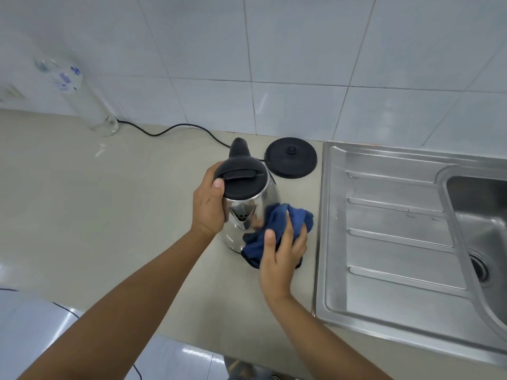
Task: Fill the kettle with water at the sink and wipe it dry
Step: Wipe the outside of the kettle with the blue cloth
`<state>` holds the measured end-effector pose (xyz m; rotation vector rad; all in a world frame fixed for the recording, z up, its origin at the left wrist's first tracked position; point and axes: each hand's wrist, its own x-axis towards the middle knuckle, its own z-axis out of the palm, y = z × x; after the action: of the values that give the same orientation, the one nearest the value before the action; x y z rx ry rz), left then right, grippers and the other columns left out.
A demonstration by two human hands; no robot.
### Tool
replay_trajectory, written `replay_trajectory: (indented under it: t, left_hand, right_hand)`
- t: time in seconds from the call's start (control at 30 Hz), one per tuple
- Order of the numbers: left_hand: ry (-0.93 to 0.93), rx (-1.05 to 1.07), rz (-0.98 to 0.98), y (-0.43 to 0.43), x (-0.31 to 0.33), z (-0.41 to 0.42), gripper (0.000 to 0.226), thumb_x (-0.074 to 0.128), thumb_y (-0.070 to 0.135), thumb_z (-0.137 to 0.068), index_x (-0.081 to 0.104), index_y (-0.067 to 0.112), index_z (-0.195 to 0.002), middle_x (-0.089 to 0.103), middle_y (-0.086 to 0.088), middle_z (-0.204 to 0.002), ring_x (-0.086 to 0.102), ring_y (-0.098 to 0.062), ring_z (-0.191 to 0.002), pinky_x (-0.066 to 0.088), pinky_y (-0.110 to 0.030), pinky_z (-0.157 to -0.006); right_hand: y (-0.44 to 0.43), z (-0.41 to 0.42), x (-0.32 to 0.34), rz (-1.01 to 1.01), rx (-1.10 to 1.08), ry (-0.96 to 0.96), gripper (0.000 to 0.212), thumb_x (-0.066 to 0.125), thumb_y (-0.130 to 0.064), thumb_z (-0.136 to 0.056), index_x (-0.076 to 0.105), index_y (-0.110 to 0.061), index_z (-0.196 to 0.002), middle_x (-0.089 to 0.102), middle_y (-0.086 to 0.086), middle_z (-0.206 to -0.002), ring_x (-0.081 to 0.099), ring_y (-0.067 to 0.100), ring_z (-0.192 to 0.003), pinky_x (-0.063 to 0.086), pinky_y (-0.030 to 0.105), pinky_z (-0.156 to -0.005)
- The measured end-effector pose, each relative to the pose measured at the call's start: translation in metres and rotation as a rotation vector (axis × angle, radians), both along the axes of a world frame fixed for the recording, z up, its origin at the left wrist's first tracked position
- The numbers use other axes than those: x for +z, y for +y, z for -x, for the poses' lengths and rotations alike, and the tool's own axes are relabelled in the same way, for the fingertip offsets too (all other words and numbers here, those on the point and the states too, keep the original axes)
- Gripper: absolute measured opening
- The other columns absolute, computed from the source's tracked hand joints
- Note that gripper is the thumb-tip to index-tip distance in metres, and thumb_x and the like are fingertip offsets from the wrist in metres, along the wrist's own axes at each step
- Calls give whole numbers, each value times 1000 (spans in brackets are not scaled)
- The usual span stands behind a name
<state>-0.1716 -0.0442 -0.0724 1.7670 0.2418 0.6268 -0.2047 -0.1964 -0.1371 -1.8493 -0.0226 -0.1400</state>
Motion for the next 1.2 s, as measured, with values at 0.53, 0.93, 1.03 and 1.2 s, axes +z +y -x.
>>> replay_trajectory:
  t: [0.53, 0.93, 1.03, 1.2]
  left_hand:
    - [92, 34, -41, 1, 4, 1, 34, 32, 50, -94, 55, 42, -119, 66, 3, -86, 49, -7, -48, 39, -20, -43]
    - [94, -9, -57, 0, 8, 3, 45, 32, 48, -94, 52, 24, -126, 49, 9, -54, 43, -9, -45, 38, -26, -46]
    - [81, -37, -63, 2, 7, 3, 40, 33, 49, -95, 53, 29, -124, 49, 11, -52, 42, -9, -45, 38, -27, -46]
    - [107, -63, -116, 10, 5, 3, 41, 33, 52, -95, 51, 32, -126, 54, 14, -65, 51, -9, -62, 43, -31, -61]
  right_hand:
    - [22, -1, 23, 21, -126, -202, 44, 51, -37, -96, 47, -28, -139, 37, 16, -145, 40, 27, -128, 33, 44, -109]
    - [30, 31, -10, 68, -132, -1, 58, 49, -46, -95, 33, -31, -148, 29, 14, -151, 38, 30, -133, 37, 50, -110]
    - [30, 19, -3, -29, -183, 31, 59, 42, -54, -92, 37, -31, -147, 29, 8, -153, 32, 16, -132, 30, 38, -110]
    - [-2, -67, 18, -151, -42, 226, 46, 43, -50, -90, 59, -26, -126, 54, 10, -134, 51, 21, -118, 40, 42, -104]
